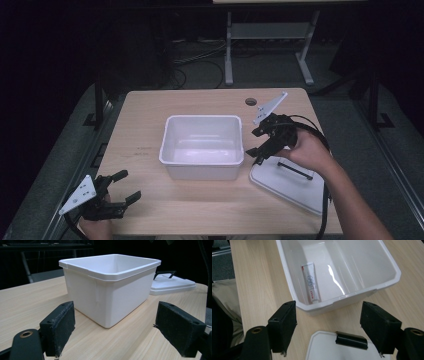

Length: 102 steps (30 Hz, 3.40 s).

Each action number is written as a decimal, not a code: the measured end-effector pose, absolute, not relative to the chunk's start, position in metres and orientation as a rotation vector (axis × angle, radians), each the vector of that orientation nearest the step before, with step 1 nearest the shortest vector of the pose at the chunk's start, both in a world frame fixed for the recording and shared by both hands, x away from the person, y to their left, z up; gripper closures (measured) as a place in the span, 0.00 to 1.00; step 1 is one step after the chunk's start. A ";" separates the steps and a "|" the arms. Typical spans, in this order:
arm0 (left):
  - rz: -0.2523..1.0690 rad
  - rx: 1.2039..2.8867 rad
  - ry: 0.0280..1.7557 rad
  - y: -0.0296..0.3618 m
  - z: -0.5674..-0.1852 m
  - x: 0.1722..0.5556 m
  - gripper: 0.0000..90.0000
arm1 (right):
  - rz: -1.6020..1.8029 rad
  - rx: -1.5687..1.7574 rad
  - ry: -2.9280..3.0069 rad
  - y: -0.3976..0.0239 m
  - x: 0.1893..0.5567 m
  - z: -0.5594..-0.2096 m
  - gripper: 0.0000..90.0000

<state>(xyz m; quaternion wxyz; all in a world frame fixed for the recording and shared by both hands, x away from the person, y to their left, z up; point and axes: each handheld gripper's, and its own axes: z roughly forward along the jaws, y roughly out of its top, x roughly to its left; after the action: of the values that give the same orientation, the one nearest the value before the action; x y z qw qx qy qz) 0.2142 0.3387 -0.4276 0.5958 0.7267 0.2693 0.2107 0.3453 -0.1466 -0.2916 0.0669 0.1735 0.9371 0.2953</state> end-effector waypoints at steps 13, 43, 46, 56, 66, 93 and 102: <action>0.491 1.689 0.625 0.338 -0.428 0.214 0.17 | 0.876 0.578 2.815 -0.167 0.341 -0.300 0.32; 0.492 1.691 0.623 0.338 -0.428 0.214 0.17 | 0.852 0.765 2.787 -0.229 0.326 -0.351 0.34; 0.492 1.687 0.625 0.337 -0.427 0.214 0.17 | 0.845 0.767 2.784 -0.232 0.325 -0.354 0.34; 0.497 1.691 0.624 0.337 -0.427 0.213 0.17 | 0.822 0.809 2.781 -0.242 0.321 -0.368 0.36; 0.496 1.695 0.623 0.337 -0.427 0.214 0.17 | 0.813 0.850 2.781 -0.252 0.317 -0.385 0.41; 0.497 1.697 0.625 0.337 -0.428 0.213 0.17 | 0.775 0.874 2.758 -0.264 0.316 -0.398 0.62; 0.497 1.695 0.624 0.337 -0.428 0.213 0.17 | 0.778 0.892 2.763 -0.267 0.316 -0.403 0.70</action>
<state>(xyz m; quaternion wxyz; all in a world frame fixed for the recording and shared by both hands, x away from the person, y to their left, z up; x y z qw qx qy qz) 0.2133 0.3369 -0.4275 0.5923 0.7290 0.2683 0.2138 0.3163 -0.2668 -0.4032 0.0677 0.2961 0.9171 0.2582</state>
